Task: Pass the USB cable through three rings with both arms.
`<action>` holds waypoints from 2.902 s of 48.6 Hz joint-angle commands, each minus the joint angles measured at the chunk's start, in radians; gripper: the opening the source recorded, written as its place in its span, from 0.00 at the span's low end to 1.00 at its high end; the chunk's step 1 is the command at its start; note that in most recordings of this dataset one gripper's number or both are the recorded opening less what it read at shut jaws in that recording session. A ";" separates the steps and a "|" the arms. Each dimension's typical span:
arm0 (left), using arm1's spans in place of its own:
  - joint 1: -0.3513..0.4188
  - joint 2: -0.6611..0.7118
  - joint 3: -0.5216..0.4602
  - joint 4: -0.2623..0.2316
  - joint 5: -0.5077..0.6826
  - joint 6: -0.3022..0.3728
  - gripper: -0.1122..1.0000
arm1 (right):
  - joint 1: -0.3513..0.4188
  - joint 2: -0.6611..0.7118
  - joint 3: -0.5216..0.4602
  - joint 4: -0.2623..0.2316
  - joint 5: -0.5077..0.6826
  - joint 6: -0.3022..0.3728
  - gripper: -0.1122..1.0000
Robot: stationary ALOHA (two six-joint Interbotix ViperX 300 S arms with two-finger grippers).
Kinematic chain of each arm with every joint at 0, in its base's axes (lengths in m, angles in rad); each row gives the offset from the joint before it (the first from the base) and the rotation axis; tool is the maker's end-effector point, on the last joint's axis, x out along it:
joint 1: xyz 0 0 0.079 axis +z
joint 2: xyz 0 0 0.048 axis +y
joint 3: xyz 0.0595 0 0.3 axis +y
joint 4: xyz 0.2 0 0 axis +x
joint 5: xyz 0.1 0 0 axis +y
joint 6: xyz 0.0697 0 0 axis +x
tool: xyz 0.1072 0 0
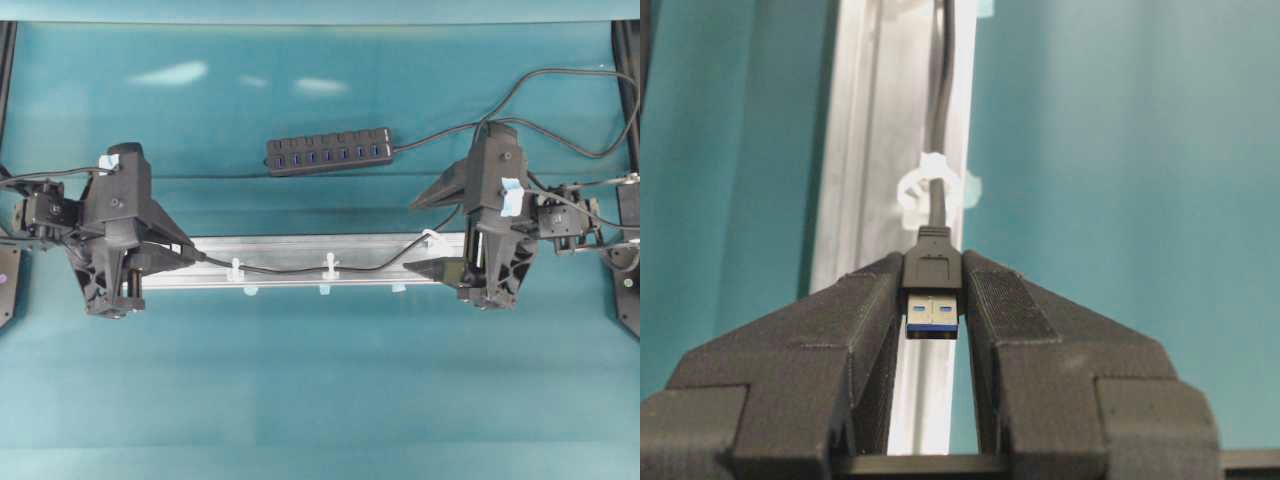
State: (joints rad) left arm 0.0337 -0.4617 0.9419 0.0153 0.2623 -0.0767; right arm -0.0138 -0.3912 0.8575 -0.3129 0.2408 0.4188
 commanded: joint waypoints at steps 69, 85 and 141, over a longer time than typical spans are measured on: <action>0.003 -0.009 -0.044 0.002 -0.003 0.190 0.29 | -0.006 -0.046 -0.002 0.002 -0.087 0.012 0.89; 0.002 -0.009 -0.044 0.002 -0.003 0.190 0.29 | -0.008 -0.152 0.072 0.002 -0.153 0.012 0.89; 0.002 -0.006 -0.046 0.000 -0.003 0.190 0.29 | -0.006 -0.239 0.130 0.002 -0.198 0.012 0.83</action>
State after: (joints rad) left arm 0.0337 -0.4633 0.9127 0.0138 0.2638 0.1120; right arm -0.0199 -0.6289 0.9986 -0.3129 0.0537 0.4188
